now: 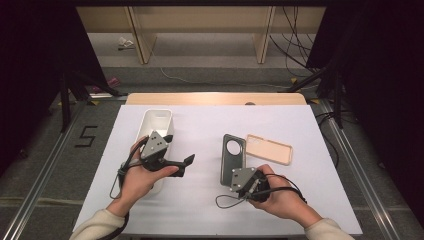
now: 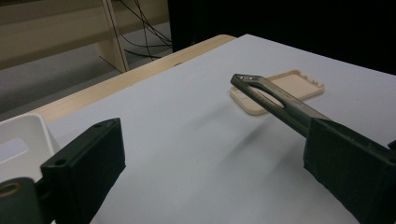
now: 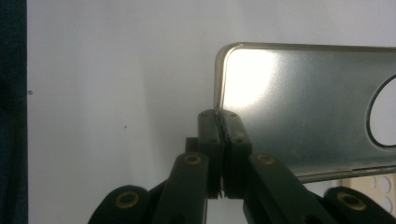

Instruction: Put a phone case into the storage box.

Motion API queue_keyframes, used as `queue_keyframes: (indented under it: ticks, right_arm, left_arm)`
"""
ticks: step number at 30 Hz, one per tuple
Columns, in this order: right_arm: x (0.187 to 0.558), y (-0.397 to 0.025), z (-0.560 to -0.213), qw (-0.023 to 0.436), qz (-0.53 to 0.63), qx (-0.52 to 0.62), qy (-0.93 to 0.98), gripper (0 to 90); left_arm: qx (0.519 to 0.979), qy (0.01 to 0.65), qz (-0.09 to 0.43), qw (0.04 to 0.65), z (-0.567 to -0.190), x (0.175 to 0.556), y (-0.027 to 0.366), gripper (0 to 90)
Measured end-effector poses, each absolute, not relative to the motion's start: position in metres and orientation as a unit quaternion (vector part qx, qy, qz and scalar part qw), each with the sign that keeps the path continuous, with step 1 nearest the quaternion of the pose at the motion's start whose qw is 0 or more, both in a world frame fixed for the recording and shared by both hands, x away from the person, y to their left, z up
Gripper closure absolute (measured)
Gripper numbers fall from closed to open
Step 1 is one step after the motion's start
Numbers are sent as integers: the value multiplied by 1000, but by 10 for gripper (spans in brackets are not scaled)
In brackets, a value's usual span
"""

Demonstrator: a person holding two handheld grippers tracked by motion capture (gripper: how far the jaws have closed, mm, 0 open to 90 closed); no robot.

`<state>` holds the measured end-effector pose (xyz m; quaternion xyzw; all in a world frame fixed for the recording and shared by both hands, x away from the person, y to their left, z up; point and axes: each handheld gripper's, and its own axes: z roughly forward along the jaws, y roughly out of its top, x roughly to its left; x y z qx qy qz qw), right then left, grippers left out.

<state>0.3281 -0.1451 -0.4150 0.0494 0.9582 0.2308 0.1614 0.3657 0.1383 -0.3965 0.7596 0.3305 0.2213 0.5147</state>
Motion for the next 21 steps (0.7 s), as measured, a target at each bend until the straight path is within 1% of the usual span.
queue_keyframes:
  ticks: [7,9,11,17,19,21]
  right_arm:
    - [326,-142,-414,166,234,46,957,890]
    - [326,-141,-413,175,239,47,954,890]
    - [326,-140,-411,172,239,47,954,890]
    - [326,-135,-410,174,237,41,955,890]
    - [326,-135,-410,177,238,41,954,890]
    - [326,-133,-410,175,239,43,954,890]
  left_arm:
    - [777,335,203,493,-392,380,118,59]
    - [779,337,198,489,-391,384,111,65]
    - [783,339,192,486,-389,388,105,88]
    - [804,331,179,461,-382,403,82,110]
    - [805,333,176,458,-381,405,80,115]
    - [804,340,172,456,-379,410,75,141]
